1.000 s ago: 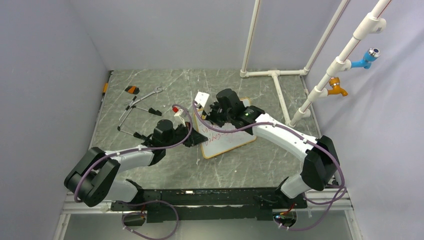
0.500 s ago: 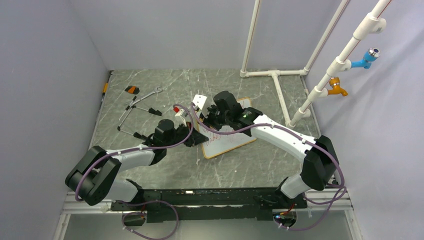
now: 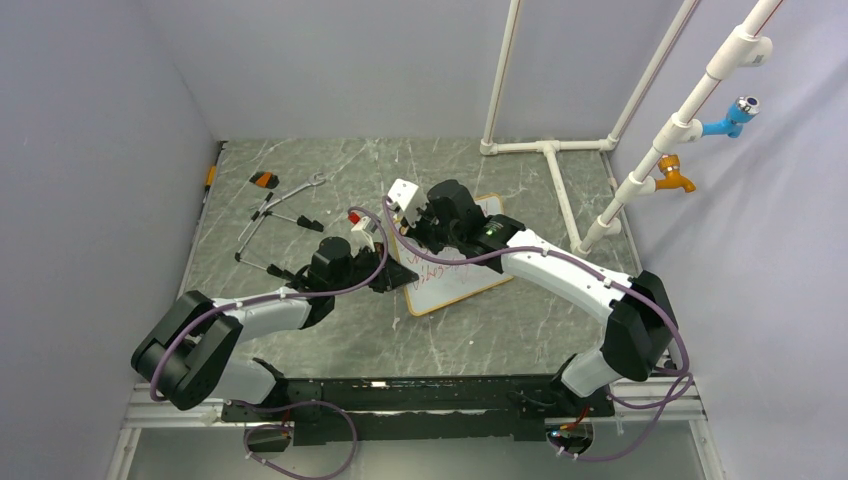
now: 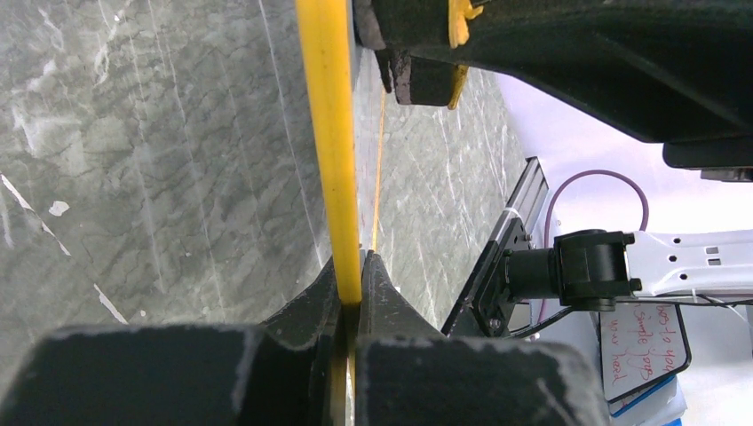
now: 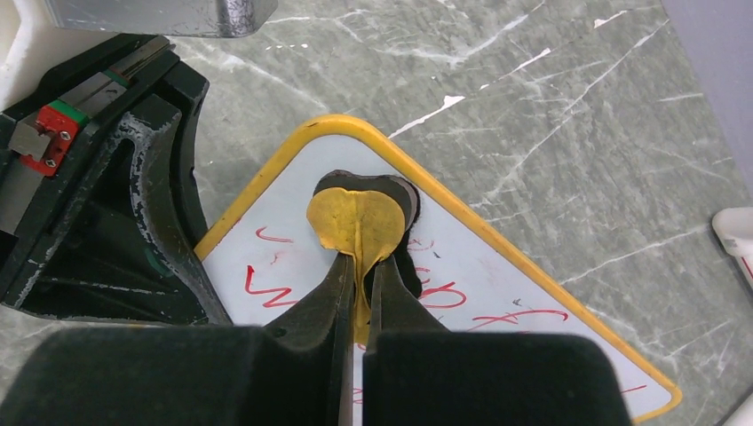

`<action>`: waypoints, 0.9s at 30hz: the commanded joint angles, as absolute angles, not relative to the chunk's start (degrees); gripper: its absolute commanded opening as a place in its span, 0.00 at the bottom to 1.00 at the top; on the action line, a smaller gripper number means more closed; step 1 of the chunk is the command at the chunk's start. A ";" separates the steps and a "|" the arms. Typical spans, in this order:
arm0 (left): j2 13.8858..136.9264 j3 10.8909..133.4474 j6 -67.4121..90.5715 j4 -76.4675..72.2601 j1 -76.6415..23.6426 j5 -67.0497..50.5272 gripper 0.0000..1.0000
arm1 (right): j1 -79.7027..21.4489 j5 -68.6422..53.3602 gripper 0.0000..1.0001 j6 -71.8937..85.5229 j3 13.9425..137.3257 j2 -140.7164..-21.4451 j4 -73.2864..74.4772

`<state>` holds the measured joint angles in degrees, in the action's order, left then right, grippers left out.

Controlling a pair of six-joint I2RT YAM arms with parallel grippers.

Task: Erase the whiteboard
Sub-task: Erase the whiteboard at the center of the board.

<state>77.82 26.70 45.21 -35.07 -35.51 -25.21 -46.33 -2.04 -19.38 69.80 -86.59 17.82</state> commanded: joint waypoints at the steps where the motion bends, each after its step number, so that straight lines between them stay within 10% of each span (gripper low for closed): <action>1: 76.63 29.02 40.90 -39.20 -37.49 -28.00 0.00 | -45.21 4.38 0.00 -19.67 70.47 -87.70 14.79; 15: 75.16 28.07 39.83 -38.42 -37.50 -26.91 0.00 | -44.66 -18.55 0.00 -26.78 70.65 -87.89 23.88; 27: 74.39 28.08 38.39 -37.27 -37.45 -26.60 0.00 | -41.47 -9.27 0.00 -21.34 67.62 -85.57 16.78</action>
<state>76.69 26.59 44.18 -33.54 -36.05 -24.18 -43.13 -12.21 -22.61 69.30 -86.21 19.22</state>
